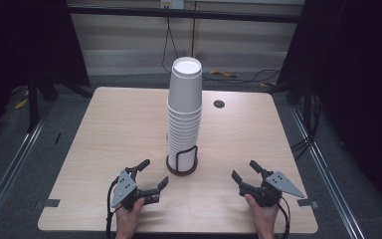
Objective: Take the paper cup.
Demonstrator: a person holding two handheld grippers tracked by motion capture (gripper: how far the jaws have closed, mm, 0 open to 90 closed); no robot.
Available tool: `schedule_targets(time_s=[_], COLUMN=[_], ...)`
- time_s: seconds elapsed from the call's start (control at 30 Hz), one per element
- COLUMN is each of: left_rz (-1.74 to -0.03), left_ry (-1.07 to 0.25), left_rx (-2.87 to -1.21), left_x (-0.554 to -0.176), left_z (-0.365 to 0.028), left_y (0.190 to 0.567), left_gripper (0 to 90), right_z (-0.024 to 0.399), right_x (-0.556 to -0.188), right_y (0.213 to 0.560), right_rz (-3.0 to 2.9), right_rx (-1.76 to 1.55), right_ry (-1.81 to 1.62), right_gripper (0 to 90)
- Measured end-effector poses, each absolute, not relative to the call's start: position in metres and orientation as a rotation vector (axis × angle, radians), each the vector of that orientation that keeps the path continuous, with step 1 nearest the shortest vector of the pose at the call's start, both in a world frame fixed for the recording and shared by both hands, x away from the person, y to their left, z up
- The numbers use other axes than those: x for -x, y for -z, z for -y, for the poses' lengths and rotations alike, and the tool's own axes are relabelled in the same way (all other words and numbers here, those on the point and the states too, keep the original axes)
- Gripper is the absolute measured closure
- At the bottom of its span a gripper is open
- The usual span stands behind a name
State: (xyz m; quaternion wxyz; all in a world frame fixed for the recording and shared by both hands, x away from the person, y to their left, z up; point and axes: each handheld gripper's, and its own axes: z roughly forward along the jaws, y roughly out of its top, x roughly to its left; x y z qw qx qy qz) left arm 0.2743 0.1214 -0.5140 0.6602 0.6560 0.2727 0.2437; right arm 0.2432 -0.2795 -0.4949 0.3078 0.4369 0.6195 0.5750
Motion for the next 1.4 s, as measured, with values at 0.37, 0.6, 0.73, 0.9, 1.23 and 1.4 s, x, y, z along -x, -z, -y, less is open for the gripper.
schedule_targets(time_s=[0.37, 0.6, 0.73, 0.9, 1.23, 1.4], left_rz=[-0.613, -0.603, -0.601, -0.601, -0.596, -0.597], left_ry=[-0.538, -0.543, -0.543, -0.539, -0.531, -0.533], left_rx=[-1.48, -1.491, -1.491, -1.489, -1.487, -1.486], left_x=[-0.274, -0.274, -0.274, -0.274, -0.274, -0.274], left_z=[-0.121, -0.122, -0.122, -0.122, -0.122, -0.122], left_y=[0.514, 0.514, 0.514, 0.514, 0.514, 0.514], left_gripper=[15.5, 15.6, 15.6, 15.6, 15.5, 15.6], right_z=[0.272, 0.269, 0.265, 0.259, 0.247, 0.243], right_x=[-0.249, -0.254, -0.257, -0.262, -0.275, -0.284], right_y=[0.481, 0.463, 0.454, 0.444, 0.413, 0.398], right_rz=[-1.684, -1.734, -1.768, -1.787, -1.832, -1.844], right_rx=[-1.099, -1.079, -1.065, -1.048, -0.992, -0.996], right_ry=[-1.574, -1.577, -1.585, -1.611, -1.61, -1.622], right_gripper=[19.2, 19.7, 19.7, 18.8, 18.6, 18.1])
